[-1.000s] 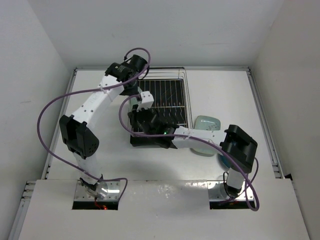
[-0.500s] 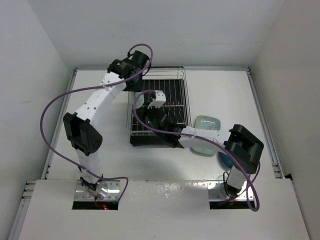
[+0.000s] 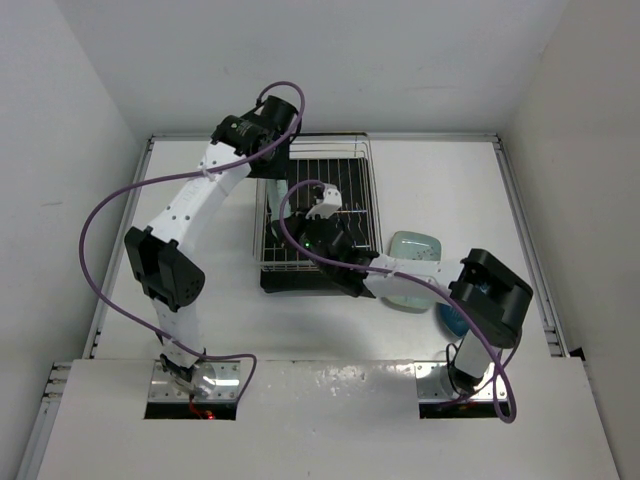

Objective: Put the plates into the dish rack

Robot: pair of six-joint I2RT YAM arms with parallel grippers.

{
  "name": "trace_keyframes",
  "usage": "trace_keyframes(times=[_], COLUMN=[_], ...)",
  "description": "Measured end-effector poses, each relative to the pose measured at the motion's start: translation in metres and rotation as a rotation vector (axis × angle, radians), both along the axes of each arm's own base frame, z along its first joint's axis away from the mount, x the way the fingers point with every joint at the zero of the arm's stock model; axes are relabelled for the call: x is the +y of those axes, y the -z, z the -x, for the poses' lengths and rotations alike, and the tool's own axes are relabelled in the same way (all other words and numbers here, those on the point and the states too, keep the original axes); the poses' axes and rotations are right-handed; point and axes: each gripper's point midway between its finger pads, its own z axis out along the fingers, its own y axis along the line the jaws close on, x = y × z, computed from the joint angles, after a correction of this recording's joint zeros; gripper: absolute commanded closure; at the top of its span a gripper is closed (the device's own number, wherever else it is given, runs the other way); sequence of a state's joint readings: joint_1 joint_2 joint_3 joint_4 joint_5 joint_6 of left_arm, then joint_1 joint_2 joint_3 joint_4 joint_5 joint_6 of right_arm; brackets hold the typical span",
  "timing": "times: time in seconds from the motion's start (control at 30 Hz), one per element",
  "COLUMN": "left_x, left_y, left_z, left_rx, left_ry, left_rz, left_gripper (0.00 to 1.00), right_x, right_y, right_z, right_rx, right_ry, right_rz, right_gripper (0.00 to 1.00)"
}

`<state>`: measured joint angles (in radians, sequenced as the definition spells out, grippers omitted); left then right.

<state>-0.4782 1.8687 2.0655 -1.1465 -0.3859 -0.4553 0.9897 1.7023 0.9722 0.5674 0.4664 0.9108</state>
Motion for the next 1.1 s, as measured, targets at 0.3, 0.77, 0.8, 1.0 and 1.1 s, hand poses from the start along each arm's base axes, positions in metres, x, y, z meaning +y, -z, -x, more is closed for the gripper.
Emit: trace_keyframes(times=[0.3, 0.77, 0.8, 1.0, 1.1], left_x=[0.0, 0.002, 0.002, 0.013, 0.018], left_y=[-0.002, -0.006, -0.006, -0.006, -0.007], left_z=[0.001, 0.0, 0.0, -0.004, -0.006], left_rx=[0.001, -0.005, -0.005, -0.005, -0.007], left_ry=[0.013, 0.023, 0.023, 0.016, 0.02], left_rz=[-0.002, -0.013, -0.014, -0.034, -0.045], left_gripper=[0.35, 0.33, 0.33, 0.32, 0.32], right_x=[-0.013, -0.02, -0.02, -0.017, -0.013], right_y=[0.012, 0.019, 0.02, 0.017, 0.011], right_z=[-0.002, -0.01, -0.01, -0.01, -0.011], right_rx=[0.041, 0.061, 0.061, 0.025, -0.006], right_ry=[0.05, 0.025, 0.02, -0.028, -0.055], right_rz=[-0.009, 0.039, 0.053, 0.141, 0.192], right_gripper=[1.0, 0.99, 0.94, 0.63, 0.54])
